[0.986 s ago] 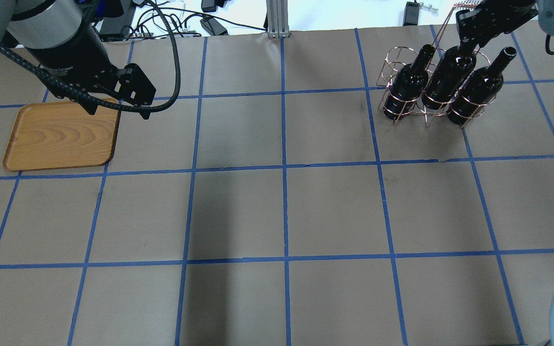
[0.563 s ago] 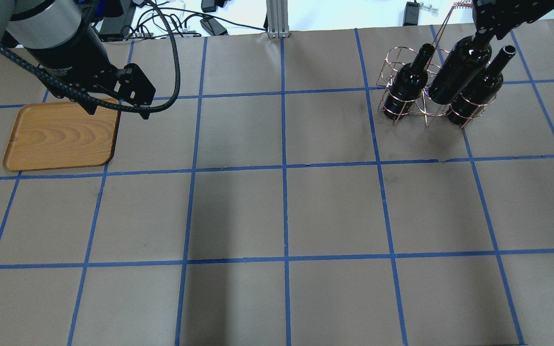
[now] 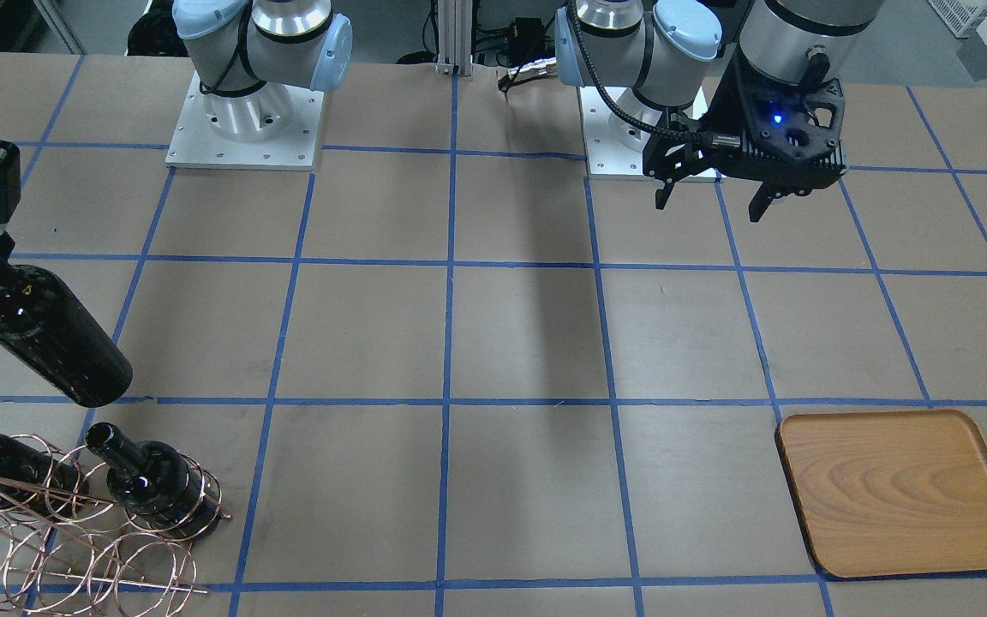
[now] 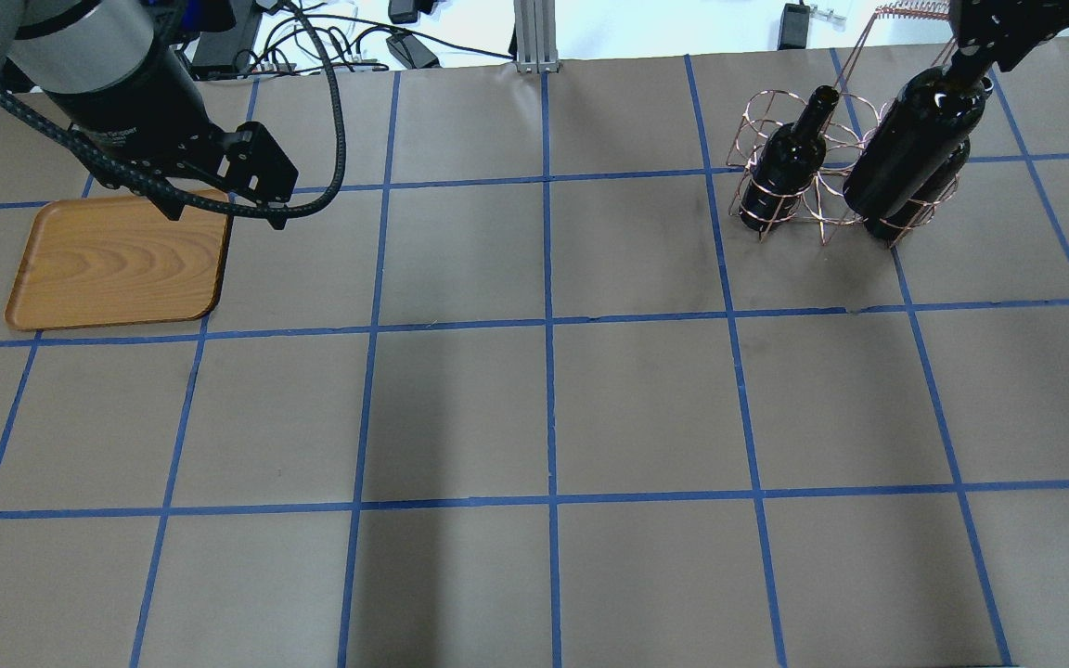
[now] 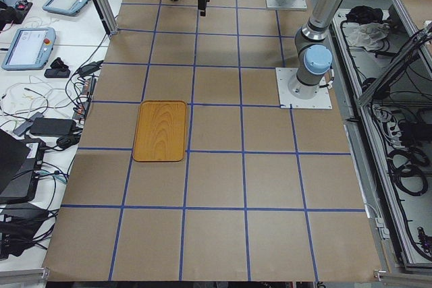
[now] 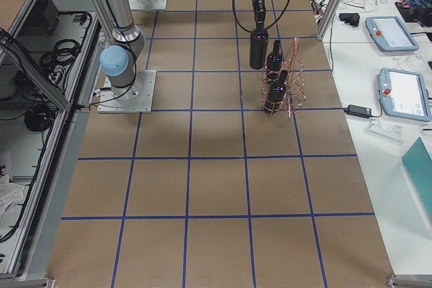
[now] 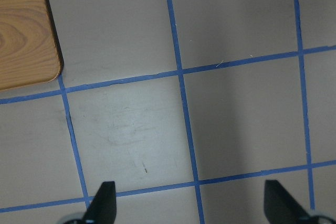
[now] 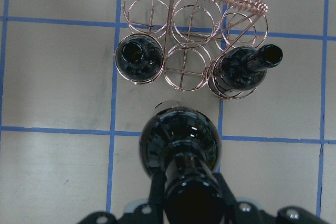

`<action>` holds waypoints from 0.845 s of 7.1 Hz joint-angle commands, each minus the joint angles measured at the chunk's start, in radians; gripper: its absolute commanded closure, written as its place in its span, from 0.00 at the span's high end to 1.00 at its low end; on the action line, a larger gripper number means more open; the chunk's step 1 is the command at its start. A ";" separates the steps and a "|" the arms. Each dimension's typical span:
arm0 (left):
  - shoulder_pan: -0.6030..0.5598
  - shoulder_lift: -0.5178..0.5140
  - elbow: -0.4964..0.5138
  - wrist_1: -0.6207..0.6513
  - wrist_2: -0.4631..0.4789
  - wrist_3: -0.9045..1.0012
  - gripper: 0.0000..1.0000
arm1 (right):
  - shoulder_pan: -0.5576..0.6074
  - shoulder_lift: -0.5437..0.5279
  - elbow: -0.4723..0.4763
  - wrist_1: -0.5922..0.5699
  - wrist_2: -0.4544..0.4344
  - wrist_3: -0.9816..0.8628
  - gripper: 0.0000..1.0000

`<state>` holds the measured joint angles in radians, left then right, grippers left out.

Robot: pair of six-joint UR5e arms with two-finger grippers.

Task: Take wine from basket and place on tray
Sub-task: 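Lift the dark wine bottle up out of the wire rack with the right gripper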

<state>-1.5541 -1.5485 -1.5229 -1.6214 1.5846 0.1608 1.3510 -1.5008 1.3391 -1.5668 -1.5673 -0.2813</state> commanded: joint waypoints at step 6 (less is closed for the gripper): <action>0.012 0.005 0.004 0.009 0.002 0.017 1.00 | 0.319 0.062 0.031 -0.054 0.000 0.478 0.00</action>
<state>-1.5452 -1.5433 -1.5207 -1.6136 1.5873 0.1753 1.5944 -1.4617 1.3545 -1.5750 -1.5663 0.0968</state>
